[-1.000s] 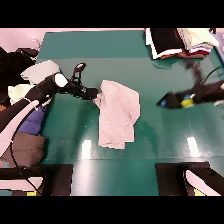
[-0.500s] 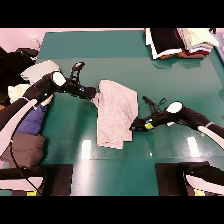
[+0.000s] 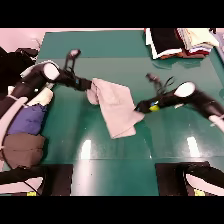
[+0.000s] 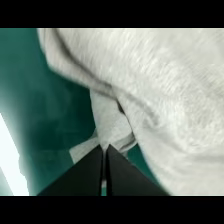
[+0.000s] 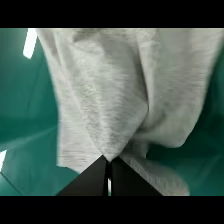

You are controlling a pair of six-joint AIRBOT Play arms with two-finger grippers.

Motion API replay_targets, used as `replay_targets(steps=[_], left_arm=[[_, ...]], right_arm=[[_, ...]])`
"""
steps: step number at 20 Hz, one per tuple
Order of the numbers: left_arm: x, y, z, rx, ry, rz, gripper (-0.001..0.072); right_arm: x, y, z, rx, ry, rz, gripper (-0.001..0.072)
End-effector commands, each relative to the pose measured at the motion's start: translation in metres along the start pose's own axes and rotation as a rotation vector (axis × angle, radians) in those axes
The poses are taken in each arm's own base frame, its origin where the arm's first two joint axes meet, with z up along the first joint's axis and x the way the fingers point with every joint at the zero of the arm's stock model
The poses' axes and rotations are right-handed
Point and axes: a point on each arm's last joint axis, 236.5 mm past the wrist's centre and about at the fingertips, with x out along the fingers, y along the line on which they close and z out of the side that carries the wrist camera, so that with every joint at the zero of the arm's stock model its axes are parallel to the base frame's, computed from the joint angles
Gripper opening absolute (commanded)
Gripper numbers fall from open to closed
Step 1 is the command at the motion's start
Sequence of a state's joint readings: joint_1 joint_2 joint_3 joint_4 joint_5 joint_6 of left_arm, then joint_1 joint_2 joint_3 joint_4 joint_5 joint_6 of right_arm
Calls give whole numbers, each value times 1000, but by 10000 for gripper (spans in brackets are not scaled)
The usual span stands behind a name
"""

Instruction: Fold the shirts.

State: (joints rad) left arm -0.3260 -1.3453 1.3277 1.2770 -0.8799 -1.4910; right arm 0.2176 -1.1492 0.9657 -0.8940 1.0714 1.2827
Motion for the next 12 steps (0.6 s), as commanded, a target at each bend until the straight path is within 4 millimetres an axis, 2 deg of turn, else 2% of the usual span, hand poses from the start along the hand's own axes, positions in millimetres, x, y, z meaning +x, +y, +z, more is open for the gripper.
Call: replay_targets(steps=[1, 3, 5, 7, 8, 9, 10, 11, 12], left_arm=[[-94, 0, 70, 140, -238, 107, 23], [-165, -17, 104, 175, -403, 110, 23], [-237, -35, 124, 202, -556, 108, 23], [-302, -48, 129, 224, -684, 110, 23], [-327, -54, 127, 231, -733, 107, 23], [-347, -57, 122, 236, -763, 106, 23], [-348, -57, 113, 232, -737, 104, 23], [-333, -54, 100, 210, -655, 101, 23], [-307, -47, 84, 195, -556, 104, 23]], right_arm=[[-105, -4, 41, -79, -181, -121, 12], [-174, 8, 63, -115, -342, -171, 12], [-240, 27, 77, -166, -501, -232, 12], [-298, 50, 81, -218, -647, -294, 12], [-323, 63, 79, -243, -712, -325, 12], [-342, 71, 76, -260, -760, -351, 12], [-353, 76, 71, -266, -782, -370, 12], [-353, 77, 64, -263, -768, -378, 12], [-343, 73, 55, -252, -728, -370, 12]])
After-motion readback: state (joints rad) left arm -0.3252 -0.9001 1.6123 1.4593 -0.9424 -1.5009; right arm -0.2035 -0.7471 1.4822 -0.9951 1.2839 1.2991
